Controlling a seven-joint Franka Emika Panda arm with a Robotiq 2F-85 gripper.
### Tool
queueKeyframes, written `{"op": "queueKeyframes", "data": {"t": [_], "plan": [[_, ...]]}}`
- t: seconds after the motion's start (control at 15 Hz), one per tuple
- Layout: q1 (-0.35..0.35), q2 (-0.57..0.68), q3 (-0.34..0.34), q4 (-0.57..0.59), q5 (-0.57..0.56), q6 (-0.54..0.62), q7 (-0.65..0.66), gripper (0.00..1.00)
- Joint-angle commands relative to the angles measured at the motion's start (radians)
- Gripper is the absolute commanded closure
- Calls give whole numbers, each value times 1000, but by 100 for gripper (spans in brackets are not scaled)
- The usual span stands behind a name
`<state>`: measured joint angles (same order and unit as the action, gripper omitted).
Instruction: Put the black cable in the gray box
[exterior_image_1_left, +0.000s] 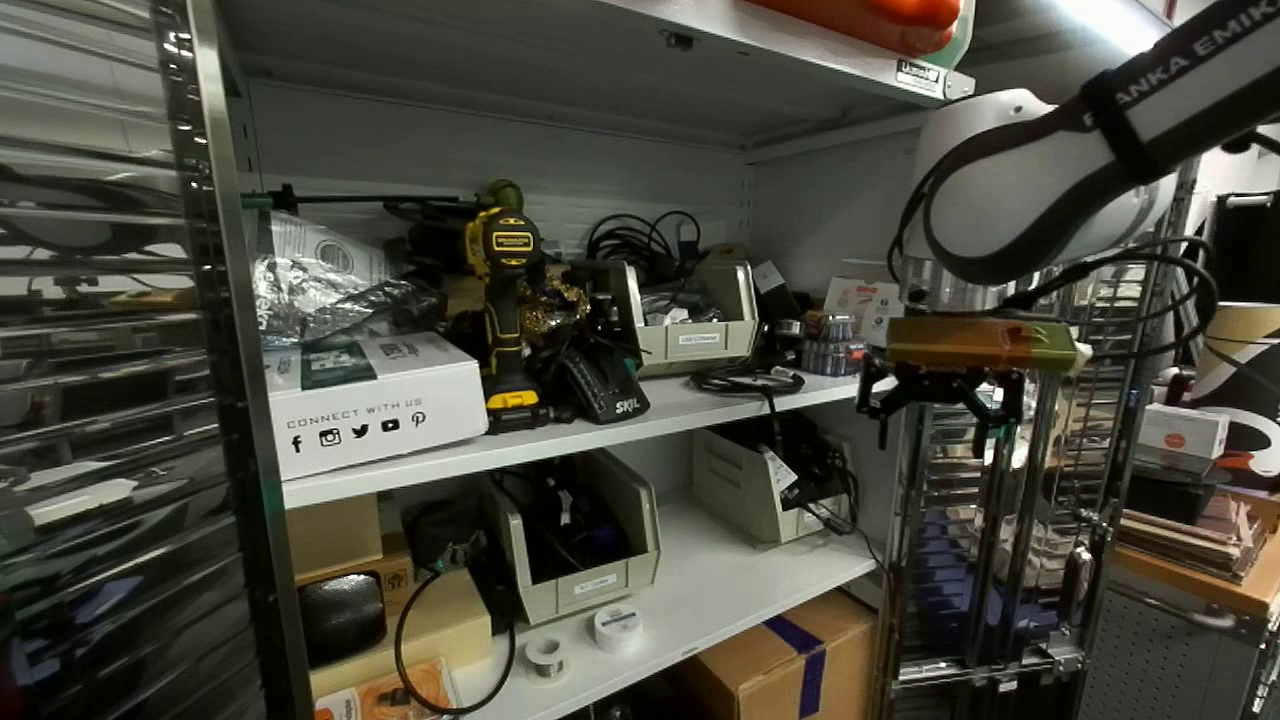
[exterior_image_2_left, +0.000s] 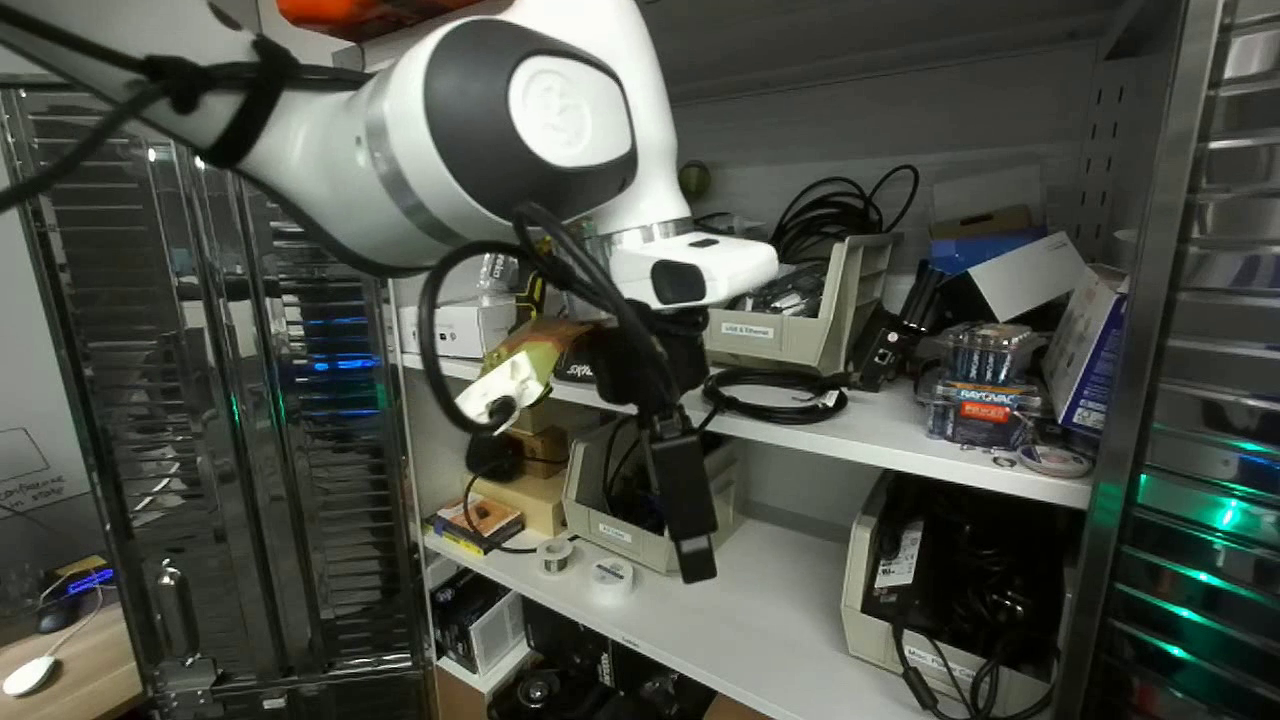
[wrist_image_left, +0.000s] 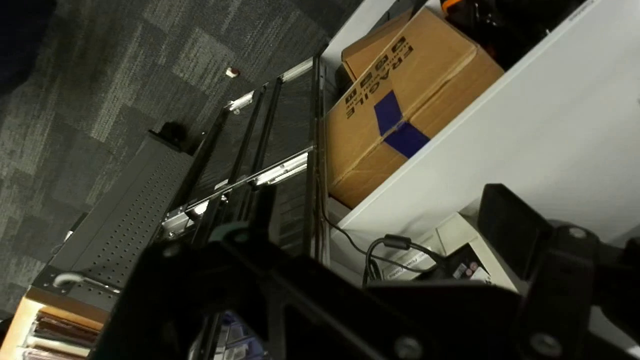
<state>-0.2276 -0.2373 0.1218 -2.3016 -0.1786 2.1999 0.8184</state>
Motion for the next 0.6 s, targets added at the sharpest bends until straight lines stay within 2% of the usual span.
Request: {"op": "queueKeyframes", "data": {"t": [0.0, 0.53], "plan": [[43, 141, -29, 193, -15, -20, 84, 0], [145, 316, -86, 464, 11, -23, 149, 0]]}}
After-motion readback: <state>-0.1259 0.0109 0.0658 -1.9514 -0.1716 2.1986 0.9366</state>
